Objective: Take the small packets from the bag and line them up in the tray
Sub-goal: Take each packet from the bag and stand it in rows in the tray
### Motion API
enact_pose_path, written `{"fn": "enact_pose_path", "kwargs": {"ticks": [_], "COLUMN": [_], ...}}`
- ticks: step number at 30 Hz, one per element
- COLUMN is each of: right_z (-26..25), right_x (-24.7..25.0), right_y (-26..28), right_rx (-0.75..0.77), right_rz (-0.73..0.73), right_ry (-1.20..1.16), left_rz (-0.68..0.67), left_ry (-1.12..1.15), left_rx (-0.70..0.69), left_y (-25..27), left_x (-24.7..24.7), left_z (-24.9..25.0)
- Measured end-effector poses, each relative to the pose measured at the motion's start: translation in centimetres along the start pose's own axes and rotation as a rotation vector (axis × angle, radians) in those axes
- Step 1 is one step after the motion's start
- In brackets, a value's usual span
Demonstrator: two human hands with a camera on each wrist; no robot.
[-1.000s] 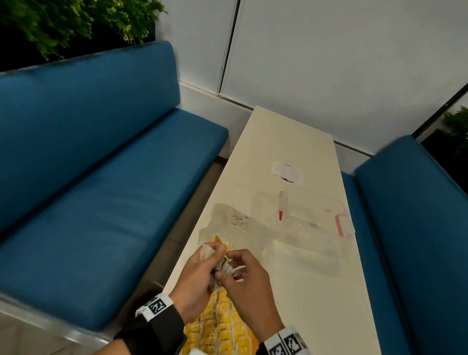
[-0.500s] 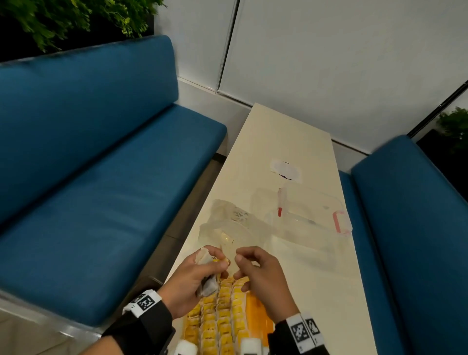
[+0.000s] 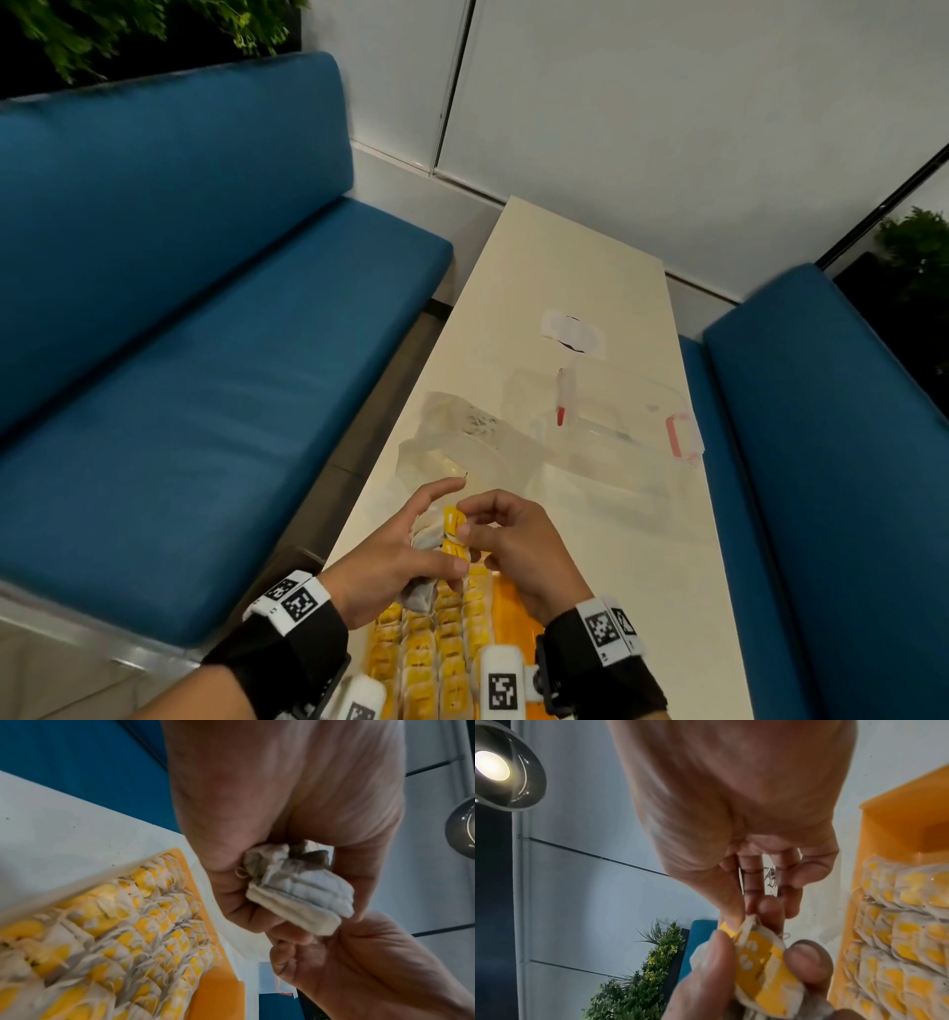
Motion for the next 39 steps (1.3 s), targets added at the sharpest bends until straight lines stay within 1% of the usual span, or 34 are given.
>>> {"fn": "enact_pose_path", "kwargs": {"ticks": [4, 7, 10, 13, 15, 17, 19, 22, 23, 25, 27, 29, 31, 33, 34, 36, 39], "right_z": [-0.5, -1.0, -1.4, -2.1, -2.8, -3.6, -4.4, -4.9, -4.9, -4.7, -4.8, -4.7, -4.7, -4.6, -4.5, -4.4, -3.9], "right_x": [-0.1, 0.4, 0.7, 0.8, 0.8, 1.1, 1.3, 1.0, 0.9, 0.9, 1.1, 1.2, 1.2, 1.3, 1.4, 1.6, 1.9], "right_y": [-0.2, -0.7, -1.1, -1.3, -1.3, -1.2, -1.2, -1.1, -1.1, -0.8, -0.3, 0.0, 0.4, 0.8, 0.9, 1.1, 1.3], "right_rx": [-0.03, -0.054, -0.068, -0.028, 0.012, 0.064, 0.15, 0.269, 0.296, 0.342, 0.39, 0.423, 0.447, 0.461, 0.462, 0.47, 0.477], "right_rz": [0.026, 0.065, 0.078, 0.058, 0.042, 0.039, 0.043, -0.006, -0.027, -0.033, -0.024, -0.043, -0.066, -0.076, -0.072, -0.048, 0.029], "right_ry": [-0.047, 0.019, 0.103, 0.14, 0.13, 0.172, 0.333, 0.767, 0.878, 0.955, 0.98, 0.952, 0.881, 0.807, 0.772, 0.716, 0.616], "left_rz": [0.015, 0.039, 0.038, 0.068, 0.089, 0.121, 0.166, 0.252, 0.27, 0.31, 0.366, 0.414, 0.371, 0.302, 0.288, 0.303, 0.351], "left_ry": [-0.101, -0.154, -0.148, -0.153, -0.134, -0.11, -0.098, -0.19, -0.219, -0.282, -0.372, -0.456, -0.501, -0.616, -0.678, -0.728, -0.735], "left_rx": [-0.003, 0.008, 0.006, -0.011, -0.005, 0.001, 0.01, -0.007, -0.013, -0.012, -0.014, -0.051, -0.083, -0.09, -0.096, -0.134, -0.165], "left_y": [0.0, -0.1, -0.2, -0.1, -0.1, -0.1, 0.0, 0.0, -0.1, -0.3, -0.4, -0.5, -0.7, -1.0, -1.1, -1.2, -1.4], "left_x": [-0.1, 0.2, 0.7, 1.1, 1.3, 1.7, 2.3, 3.4, 3.8, 4.0, 4.0, 3.9, 3.3, 2.7, 2.3, 1.6, 1.3], "left_z": [0.4, 0.4, -0.1, 0.0, -0.1, -0.3, -0.4, -0.4, -0.4, -0.2, 0.3, 1.1, 1.6, 1.8, 1.9, 2.1, 2.0]}}
Point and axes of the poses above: each hand's wrist, its own y-axis away from the middle knuckle, its own x-axis out of the back of the hand, z = x × y, the point moved 6 cm from there along -y, towards the middle knuckle, and after that the axes turned 5 degrees about -y, right-handed, at the moved point
